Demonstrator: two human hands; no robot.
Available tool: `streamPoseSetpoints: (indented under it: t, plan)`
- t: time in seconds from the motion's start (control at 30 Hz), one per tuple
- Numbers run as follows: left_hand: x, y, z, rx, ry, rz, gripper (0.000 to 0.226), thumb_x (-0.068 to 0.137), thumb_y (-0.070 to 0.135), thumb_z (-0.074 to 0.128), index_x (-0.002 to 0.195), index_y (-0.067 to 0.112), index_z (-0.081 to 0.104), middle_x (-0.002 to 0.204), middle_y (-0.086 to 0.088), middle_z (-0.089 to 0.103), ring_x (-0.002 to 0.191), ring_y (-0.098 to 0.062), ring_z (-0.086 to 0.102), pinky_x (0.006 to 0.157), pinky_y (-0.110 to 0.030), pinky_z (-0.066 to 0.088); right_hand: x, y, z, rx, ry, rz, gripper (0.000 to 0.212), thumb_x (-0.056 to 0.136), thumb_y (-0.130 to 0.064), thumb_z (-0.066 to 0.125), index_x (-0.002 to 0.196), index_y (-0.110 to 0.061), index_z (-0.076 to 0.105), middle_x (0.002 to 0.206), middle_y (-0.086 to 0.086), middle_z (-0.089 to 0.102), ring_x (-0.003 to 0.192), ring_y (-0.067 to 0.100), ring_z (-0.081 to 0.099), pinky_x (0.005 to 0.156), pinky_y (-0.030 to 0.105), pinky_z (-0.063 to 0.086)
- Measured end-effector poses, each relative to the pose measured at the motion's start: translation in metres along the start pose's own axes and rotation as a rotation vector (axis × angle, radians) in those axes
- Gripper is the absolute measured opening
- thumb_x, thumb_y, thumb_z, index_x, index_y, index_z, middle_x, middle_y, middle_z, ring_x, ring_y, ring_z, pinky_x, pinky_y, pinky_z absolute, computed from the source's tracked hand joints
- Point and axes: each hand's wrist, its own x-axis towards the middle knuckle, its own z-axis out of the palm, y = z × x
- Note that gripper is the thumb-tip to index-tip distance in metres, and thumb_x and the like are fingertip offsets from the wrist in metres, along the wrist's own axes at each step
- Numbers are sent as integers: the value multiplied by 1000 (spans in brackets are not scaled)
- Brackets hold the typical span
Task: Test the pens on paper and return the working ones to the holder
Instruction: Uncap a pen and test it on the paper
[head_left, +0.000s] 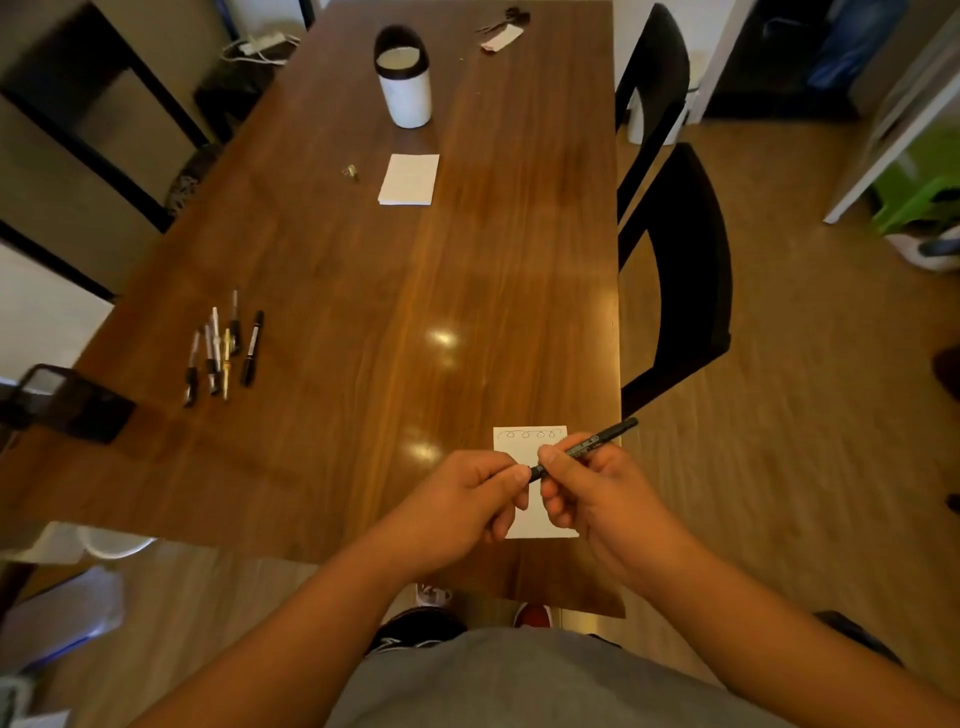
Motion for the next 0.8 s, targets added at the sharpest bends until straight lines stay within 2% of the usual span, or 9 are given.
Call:
streamPoseSetpoints:
  t: [0.1,0.17,0.23,0.3,0.4,0.47,0.6,0.7,0.8]
  plan:
    - [11,-15,-14,-158,-44,-131,35,103,32,40,82,17,63,59,2,64,55,-11,58,59,-24,46,29,7,13,-81,44,43,23,99,-22,54,82,-8,62,56,0,61,49,9,55,48,21,46]
    - [22,-30,-20,-163,14,-208,33,102,37,39,90,18,64,70,1,70,64,-12,64,66,-30,51,58,14,17,-175,93,48,27,99,-28,52,82,-8,61,58,0,61,47,7,56,46,19,46]
    - [31,-50,-30,25,129,-254,28,98,47,42,101,27,62,88,7,70,81,-8,65,80,-34,55,92,21,14,-342,188,63,28,99,-35,51,87,-12,61,68,0,66,51,5,63,46,17,48]
    - [34,-75,-49,345,204,-267,34,93,56,45,118,35,55,114,11,62,102,-4,58,91,-35,52,128,27,3,-548,262,86,23,98,-38,52,88,-19,60,76,1,70,58,3,68,45,15,48]
    - [39,-114,-82,805,215,-242,64,89,65,45,142,33,34,147,6,37,135,-15,33,109,-40,37,176,30,-18,-799,352,107,22,94,-41,59,80,-24,59,75,0,67,60,11,66,46,16,43]
    - [44,-137,-100,982,183,-248,78,86,70,43,150,33,19,159,0,16,146,-22,12,117,-46,23,201,29,-29,-950,431,109,24,91,-44,62,78,-24,58,71,-1,64,60,11,63,48,19,42]
    - [50,-171,-125,1128,38,-244,96,82,74,45,151,34,-9,161,-3,-15,146,-23,-17,115,-52,-1,235,29,-42,-1216,487,120,29,90,-50,61,81,-22,59,66,-6,59,57,11,59,47,21,41]
    - [50,-184,-135,1139,11,-203,97,79,79,38,146,38,-20,159,-1,-21,143,-20,-22,114,-50,-5,251,33,-47,-1307,492,126,29,93,-49,58,98,-20,61,71,-7,57,64,13,59,54,27,49]
    - [48,-189,-136,1146,30,-177,94,77,83,29,147,41,-18,159,1,-20,145,-21,-19,116,-50,-5,257,40,-50,-1337,506,70,34,95,-48,53,114,-21,59,80,-5,61,70,16,62,57,29,54]
